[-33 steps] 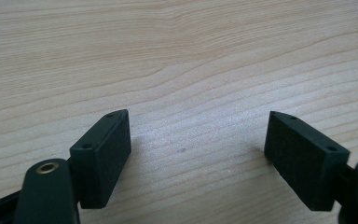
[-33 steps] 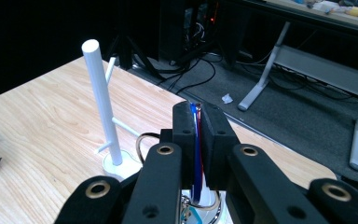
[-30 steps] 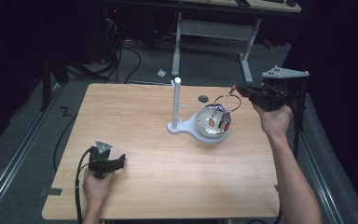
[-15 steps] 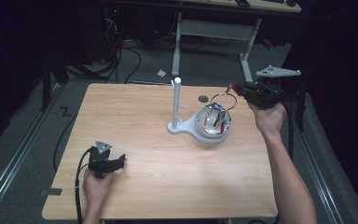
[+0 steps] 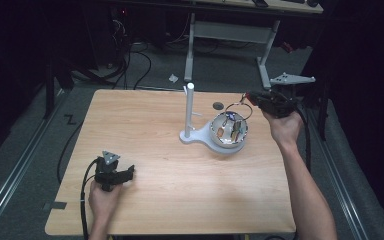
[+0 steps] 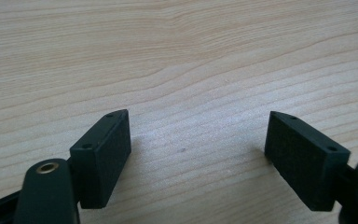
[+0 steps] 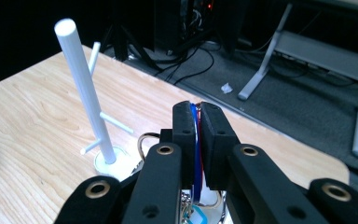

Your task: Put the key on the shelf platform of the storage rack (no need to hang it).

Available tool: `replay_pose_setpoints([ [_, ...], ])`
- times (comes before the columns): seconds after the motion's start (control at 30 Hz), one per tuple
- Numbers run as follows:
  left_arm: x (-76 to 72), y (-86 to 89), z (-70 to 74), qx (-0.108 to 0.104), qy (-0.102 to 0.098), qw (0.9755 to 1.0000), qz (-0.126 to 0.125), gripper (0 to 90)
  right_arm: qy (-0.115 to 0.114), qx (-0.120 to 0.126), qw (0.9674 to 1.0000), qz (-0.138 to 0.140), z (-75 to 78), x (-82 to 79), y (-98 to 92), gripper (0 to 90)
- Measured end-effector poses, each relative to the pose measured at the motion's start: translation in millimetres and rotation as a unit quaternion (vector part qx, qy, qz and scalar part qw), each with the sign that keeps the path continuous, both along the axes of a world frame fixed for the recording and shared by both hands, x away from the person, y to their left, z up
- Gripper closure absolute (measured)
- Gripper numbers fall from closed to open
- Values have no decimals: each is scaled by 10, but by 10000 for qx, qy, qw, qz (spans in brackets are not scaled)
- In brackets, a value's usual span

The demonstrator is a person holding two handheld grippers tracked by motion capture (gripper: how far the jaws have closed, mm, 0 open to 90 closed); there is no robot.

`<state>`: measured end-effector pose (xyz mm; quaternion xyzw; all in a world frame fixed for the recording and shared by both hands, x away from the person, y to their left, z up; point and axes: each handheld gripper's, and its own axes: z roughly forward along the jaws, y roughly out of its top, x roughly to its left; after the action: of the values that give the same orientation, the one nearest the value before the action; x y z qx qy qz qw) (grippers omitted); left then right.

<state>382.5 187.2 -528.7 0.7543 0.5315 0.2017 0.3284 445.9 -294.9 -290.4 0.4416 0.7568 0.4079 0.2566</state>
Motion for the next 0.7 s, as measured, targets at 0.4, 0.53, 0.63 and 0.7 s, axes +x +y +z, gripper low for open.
replay_pose_setpoints([
  [0.4, 0, -2, -1, 6, -9, 10000, 5, 230, 241, -34, 9997, 14, -270, 42, 31, 859],
  [0.53, 0, -2, -1, 7, -9, 10000, 4, 230, 256, -37, 9997, -6, -308, 41, 27, 858],
  [0.63, 0, -3, -1, 9, -10, 10000, 5, 230, 318, -15, 9995, -14, -368, 48, 12, 859],
  [0.7, 0, -3, -1, 9, -10, 10000, 6, 230, 353, -36, 9994, -11, -400, 56, 12, 859],
])
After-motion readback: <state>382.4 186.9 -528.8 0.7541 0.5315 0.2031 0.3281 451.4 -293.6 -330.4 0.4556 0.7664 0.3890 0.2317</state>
